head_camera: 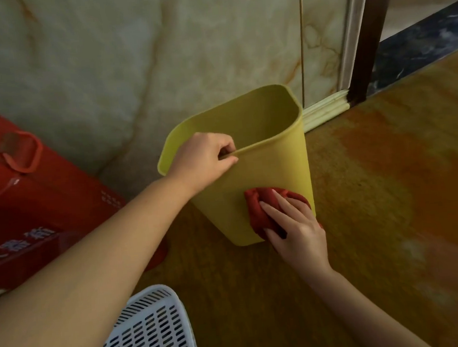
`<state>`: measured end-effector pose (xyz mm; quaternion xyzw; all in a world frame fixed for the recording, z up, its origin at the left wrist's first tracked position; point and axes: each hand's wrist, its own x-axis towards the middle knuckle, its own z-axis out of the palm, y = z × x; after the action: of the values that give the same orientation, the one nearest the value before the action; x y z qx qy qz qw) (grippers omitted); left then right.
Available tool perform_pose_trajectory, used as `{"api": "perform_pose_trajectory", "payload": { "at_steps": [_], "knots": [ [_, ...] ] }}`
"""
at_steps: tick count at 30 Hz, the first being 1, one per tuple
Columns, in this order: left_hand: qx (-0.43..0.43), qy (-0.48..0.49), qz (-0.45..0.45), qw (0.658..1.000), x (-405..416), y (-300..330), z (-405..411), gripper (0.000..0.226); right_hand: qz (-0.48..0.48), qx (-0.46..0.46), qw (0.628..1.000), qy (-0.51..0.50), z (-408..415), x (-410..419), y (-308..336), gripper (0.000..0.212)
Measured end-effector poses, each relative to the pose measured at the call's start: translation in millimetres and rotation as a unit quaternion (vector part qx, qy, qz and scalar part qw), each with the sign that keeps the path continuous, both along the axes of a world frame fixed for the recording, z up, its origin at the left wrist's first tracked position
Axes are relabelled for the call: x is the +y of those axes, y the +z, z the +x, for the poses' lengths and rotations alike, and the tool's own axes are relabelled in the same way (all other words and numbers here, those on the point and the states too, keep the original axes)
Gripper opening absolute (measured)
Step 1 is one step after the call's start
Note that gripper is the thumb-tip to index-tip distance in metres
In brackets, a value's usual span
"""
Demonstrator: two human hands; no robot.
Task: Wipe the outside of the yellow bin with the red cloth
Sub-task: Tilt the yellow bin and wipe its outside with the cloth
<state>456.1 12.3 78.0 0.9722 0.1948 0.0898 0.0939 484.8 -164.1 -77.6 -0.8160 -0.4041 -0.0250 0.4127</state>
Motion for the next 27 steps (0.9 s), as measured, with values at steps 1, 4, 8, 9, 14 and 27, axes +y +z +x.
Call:
{"api": "perform_pose_trajectory", "payload": {
  "at_steps": [1, 4, 8, 9, 14, 27],
  "knots": [
    [0.004, 0.000, -0.009, 1.000, -5, -2, 2, 0.010, -0.006, -0.001, 1.000, 0.001, -1, -2, -2, 0.053],
    [0.004, -0.009, -0.016, 1.000, -23, -8, 10, 0.007, -0.022, -0.007, 1.000, 0.013, -6, -9, -7, 0.053],
    [-0.007, -0.012, -0.008, 1.000, -40, -17, 12, 0.008, -0.037, -0.011, 0.999, 0.017, -16, -16, -7, 0.053],
    [-0.003, -0.011, -0.012, 1.000, -41, -18, 9, 0.008, -0.041, -0.015, 0.999, 0.019, -19, -17, -7, 0.054],
    [-0.102, 0.005, -0.042, 0.994, -43, -27, -54, 0.040, -0.045, -0.014, 0.998, 0.036, -37, -27, -4, 0.052],
    [-0.073, 0.265, -0.372, 0.887, -90, -85, -208, 0.037, -0.037, 0.137, 0.985, 0.094, -101, -24, 5, 0.050]
  ]
}}
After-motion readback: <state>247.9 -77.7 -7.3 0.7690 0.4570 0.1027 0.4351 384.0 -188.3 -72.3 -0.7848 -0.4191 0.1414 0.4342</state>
